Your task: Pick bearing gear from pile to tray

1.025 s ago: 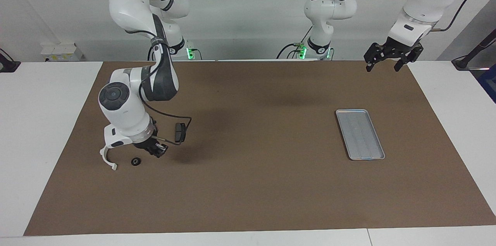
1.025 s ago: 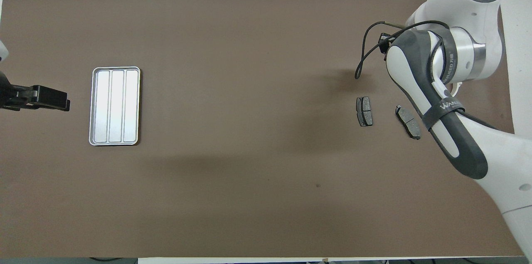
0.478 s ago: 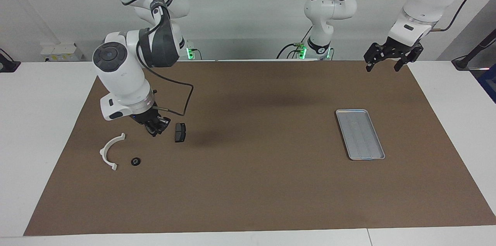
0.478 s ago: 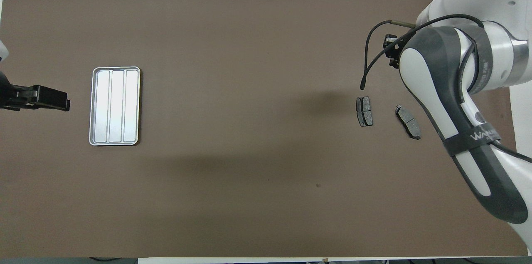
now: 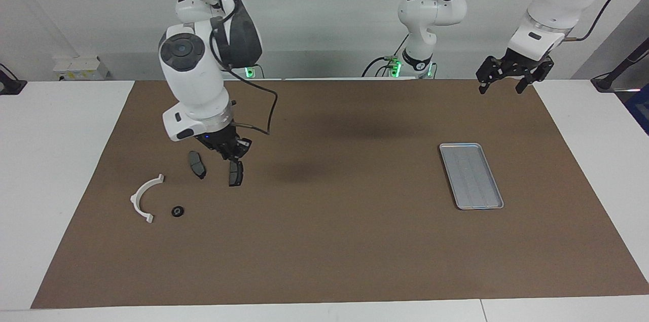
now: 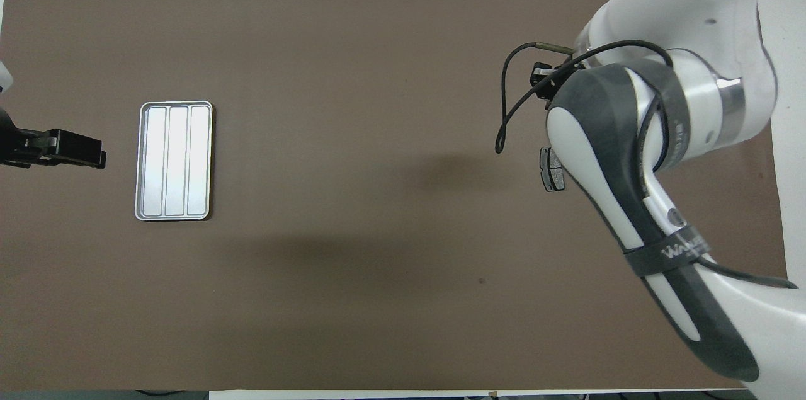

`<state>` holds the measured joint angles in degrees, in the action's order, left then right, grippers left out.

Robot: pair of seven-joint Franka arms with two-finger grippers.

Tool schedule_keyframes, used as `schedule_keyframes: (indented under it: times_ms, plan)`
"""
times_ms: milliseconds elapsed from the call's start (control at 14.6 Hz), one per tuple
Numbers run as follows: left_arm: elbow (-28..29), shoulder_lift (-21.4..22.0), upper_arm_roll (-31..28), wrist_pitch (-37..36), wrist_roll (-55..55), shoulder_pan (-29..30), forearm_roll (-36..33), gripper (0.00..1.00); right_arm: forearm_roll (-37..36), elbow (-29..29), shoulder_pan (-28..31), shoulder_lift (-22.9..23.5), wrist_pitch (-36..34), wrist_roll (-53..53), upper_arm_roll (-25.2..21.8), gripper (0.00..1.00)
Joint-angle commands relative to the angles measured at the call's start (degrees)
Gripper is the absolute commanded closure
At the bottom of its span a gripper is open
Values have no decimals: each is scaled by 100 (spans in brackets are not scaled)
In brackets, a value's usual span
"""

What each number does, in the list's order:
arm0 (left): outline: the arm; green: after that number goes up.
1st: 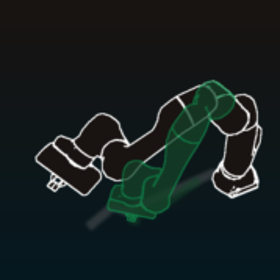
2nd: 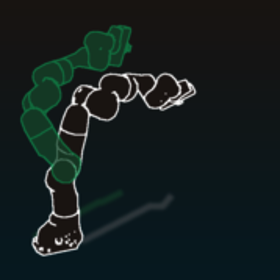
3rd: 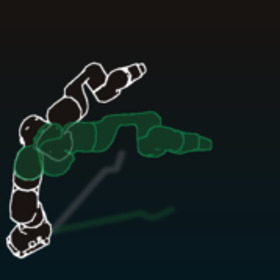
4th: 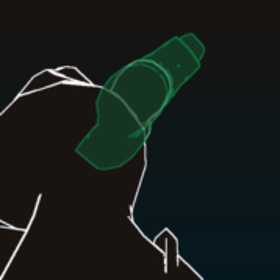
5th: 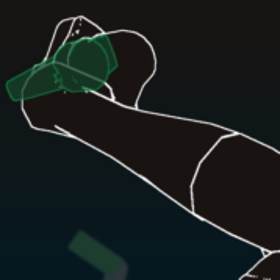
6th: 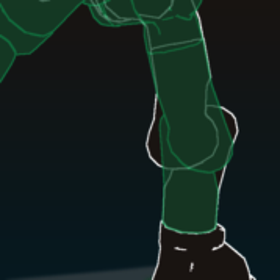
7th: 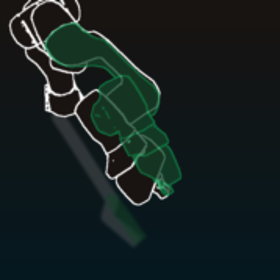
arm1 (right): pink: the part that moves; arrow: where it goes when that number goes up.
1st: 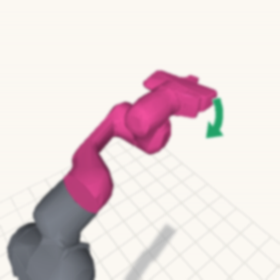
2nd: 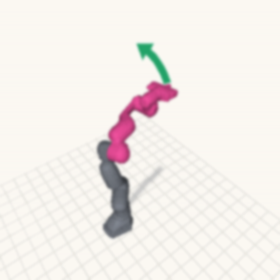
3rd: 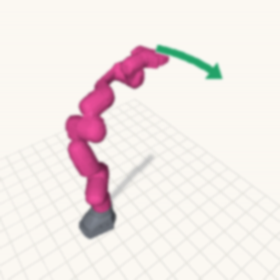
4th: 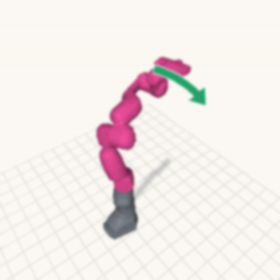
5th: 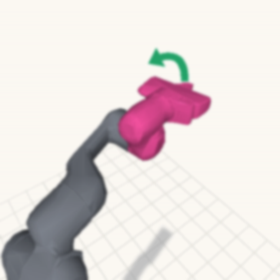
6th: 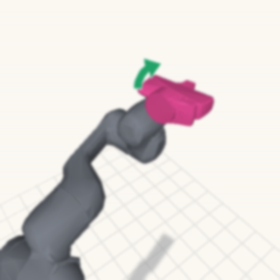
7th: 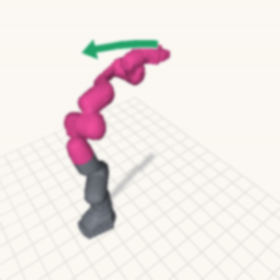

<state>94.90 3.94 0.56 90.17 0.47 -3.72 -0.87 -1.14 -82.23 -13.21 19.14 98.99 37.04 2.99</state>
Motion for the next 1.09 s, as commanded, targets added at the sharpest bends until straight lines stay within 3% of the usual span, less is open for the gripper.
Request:
schedule_keyframes:
  times_ms: [0,478,820,1025]
  plan:
    - [151,143,-47,35,-56,-50,7,0,62,6,-357,-51,15,732,26,100]
    - [151,143,-47,35,-56,-50,7,0,-61,41,-1447,396,392,2780,17,100]
    - [151,143,-47,35,-56,-50,7,0,-70,-30,-1737,678,833,3002,18,100]
    - [151,143,-47,35,-56,-50,7,0,-438,-21,-2036,1151,1165,3387,26,100]
